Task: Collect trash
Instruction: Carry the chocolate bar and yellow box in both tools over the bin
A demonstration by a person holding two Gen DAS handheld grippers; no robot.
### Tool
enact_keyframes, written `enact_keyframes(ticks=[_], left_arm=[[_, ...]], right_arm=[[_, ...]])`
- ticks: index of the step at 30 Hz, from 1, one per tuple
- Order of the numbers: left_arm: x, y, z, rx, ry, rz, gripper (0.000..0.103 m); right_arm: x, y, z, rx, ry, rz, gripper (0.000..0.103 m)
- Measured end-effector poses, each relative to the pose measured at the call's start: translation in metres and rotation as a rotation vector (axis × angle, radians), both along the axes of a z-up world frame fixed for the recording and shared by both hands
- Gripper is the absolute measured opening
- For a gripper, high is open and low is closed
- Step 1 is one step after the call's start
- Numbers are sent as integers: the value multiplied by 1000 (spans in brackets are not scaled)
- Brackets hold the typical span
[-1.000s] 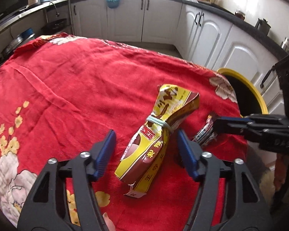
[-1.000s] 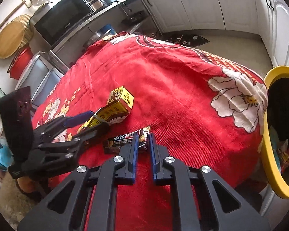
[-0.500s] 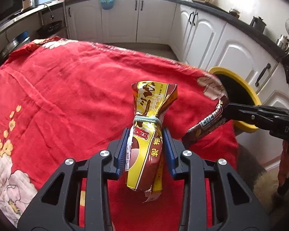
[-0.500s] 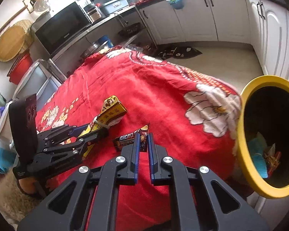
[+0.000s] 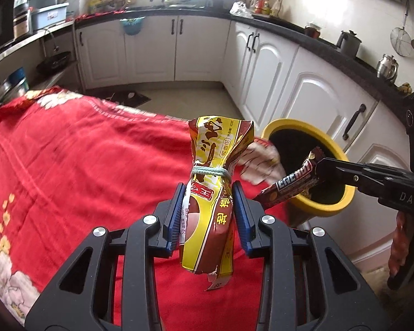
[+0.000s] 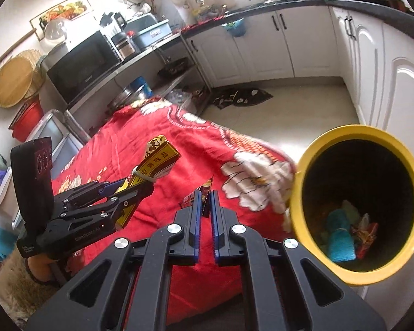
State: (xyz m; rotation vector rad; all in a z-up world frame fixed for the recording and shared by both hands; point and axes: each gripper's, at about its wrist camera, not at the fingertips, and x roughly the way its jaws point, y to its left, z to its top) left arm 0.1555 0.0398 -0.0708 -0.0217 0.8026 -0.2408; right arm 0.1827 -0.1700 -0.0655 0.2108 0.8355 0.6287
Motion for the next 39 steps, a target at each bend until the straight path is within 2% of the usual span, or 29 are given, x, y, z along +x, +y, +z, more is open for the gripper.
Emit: enact_keyframes(ticks=[21, 39], left_arm=[[25, -83, 29, -31, -72, -123, 27], [34, -132, 40, -66, -110, -184, 27]], right_arm=[[-3, -89, 26, 25, -88, -183, 6], [-12, -124, 36, -21, -141, -297, 6]])
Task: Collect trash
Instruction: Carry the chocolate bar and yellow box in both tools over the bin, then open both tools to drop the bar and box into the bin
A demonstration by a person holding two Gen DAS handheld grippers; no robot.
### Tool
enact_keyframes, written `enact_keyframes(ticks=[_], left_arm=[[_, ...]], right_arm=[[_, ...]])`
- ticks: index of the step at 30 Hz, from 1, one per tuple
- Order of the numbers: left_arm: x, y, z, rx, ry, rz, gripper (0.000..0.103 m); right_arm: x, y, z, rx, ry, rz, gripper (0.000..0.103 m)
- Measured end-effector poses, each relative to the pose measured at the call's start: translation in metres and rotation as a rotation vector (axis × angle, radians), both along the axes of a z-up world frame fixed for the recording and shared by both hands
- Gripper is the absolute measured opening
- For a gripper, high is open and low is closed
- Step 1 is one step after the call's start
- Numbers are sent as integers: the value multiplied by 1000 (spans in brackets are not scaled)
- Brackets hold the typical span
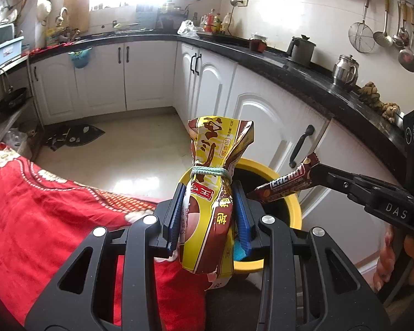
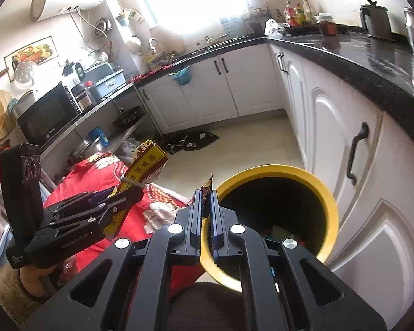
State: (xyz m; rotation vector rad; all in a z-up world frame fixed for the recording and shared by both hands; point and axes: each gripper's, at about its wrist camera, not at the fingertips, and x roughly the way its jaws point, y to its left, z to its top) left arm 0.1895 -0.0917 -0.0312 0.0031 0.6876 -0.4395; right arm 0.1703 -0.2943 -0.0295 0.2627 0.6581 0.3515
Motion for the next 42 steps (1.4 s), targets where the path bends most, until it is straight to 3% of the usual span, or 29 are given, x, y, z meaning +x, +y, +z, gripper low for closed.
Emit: enact_keyframes(ticks=[20, 42], left_arm=[[26, -42, -11, -53, 23, -41, 27], [52, -60, -50, -28, 124, -31, 27]], right_arm=[[3, -30, -7, -104, -9, -118, 6], [15, -29, -53, -128, 102, -128, 6]])
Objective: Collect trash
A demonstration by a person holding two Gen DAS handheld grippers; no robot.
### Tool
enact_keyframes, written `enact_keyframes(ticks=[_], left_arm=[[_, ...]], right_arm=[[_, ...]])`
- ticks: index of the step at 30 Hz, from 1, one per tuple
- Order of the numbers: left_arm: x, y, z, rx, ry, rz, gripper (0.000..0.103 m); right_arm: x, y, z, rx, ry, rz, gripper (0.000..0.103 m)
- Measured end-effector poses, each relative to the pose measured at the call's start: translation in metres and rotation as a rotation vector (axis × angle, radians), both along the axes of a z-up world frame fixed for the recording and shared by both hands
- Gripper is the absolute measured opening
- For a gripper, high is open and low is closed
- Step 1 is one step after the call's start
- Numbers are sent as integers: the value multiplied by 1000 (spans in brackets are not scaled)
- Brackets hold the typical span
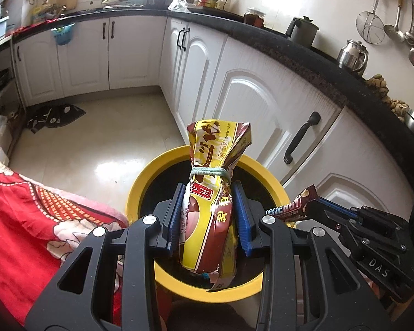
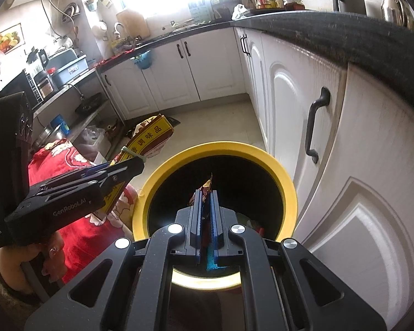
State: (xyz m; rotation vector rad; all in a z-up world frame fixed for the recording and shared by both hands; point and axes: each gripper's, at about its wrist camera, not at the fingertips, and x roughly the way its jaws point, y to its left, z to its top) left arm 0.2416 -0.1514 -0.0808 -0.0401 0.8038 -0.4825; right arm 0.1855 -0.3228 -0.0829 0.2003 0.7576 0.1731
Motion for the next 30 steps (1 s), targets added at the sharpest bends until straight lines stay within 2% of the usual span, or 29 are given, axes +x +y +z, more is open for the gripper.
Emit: enact_keyframes(ticks=[3, 4, 5, 7, 9, 14, 18, 22, 26, 30], left_arm=[[1, 2, -2, 1, 4, 9, 28], [2, 3, -3, 2, 6, 13, 32], [2, 4, -3, 4, 8, 17, 38], [2, 6, -4, 6, 10, 23, 43], [1, 9, -3, 8, 7, 29, 47], [-3, 21, 1, 18, 7, 58, 62], [-9, 33, 8, 27, 0, 90, 76], [-17, 47, 18, 30, -7, 129, 92], [-25, 61, 27, 24, -22, 163, 92], [-37, 74, 37, 16, -37, 190, 92]], right_arm=[[2, 0, -3, 1, 8, -5, 8], [2, -1, -4, 0, 11, -8, 11], [2, -1, -5, 0, 15, -13, 18], [1, -3, -7, 2, 20, -19, 26], [1, -3, -6, 0, 19, -20, 27], [-1, -2, -2, -3, 12, -26, 39], [-3, 1, 4, -11, 0, -27, 45], [-10, 6, 14, -30, -25, -31, 61], [-20, 10, 25, -52, -62, -45, 80], [-30, 17, 36, -70, -96, -45, 87]])
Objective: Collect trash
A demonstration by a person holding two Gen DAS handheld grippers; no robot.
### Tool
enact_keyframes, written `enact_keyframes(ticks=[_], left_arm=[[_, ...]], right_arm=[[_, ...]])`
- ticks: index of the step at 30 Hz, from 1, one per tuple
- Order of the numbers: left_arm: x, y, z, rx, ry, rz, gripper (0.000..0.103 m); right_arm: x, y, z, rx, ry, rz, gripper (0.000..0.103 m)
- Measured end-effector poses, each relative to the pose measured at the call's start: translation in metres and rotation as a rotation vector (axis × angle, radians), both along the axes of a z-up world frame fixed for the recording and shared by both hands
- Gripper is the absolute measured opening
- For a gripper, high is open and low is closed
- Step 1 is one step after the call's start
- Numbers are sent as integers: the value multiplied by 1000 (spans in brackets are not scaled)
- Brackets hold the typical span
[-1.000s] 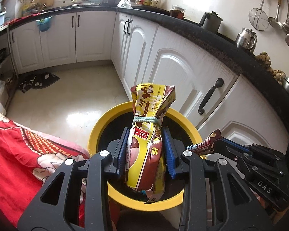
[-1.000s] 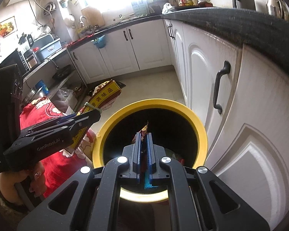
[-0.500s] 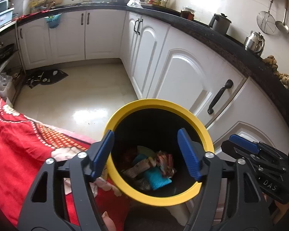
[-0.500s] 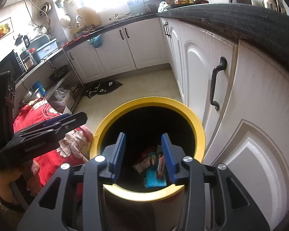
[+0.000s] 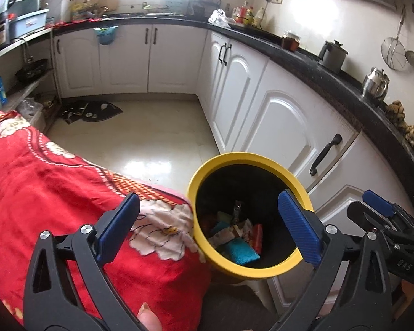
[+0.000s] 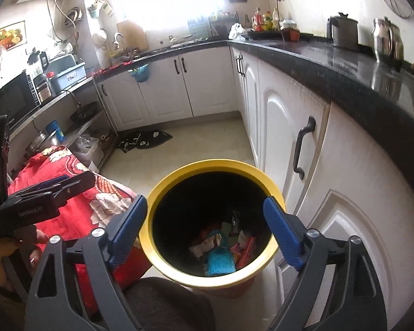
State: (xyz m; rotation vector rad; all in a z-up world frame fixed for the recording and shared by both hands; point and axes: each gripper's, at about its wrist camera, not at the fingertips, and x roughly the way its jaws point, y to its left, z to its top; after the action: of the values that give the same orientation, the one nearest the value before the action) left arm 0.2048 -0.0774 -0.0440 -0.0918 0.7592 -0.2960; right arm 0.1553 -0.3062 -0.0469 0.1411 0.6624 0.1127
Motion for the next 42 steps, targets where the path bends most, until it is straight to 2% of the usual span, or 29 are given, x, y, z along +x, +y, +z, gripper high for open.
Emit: enact_keyframes(ticks=[8, 27, 34, 42], left_arm=[[-28, 19, 18, -3, -45, 44, 92], [-92, 44, 24, 29, -131, 128, 92], [-119, 42, 24, 88, -224, 159, 92], [-141, 42, 20, 89, -291, 158, 92]], right_arm=[[-23, 12, 16, -15, -62, 14, 96], [-73, 39, 24, -65, -187, 44, 97], [-100, 45, 21, -61, -273, 46, 97], [-138, 49, 15, -77, -397, 26, 97]])
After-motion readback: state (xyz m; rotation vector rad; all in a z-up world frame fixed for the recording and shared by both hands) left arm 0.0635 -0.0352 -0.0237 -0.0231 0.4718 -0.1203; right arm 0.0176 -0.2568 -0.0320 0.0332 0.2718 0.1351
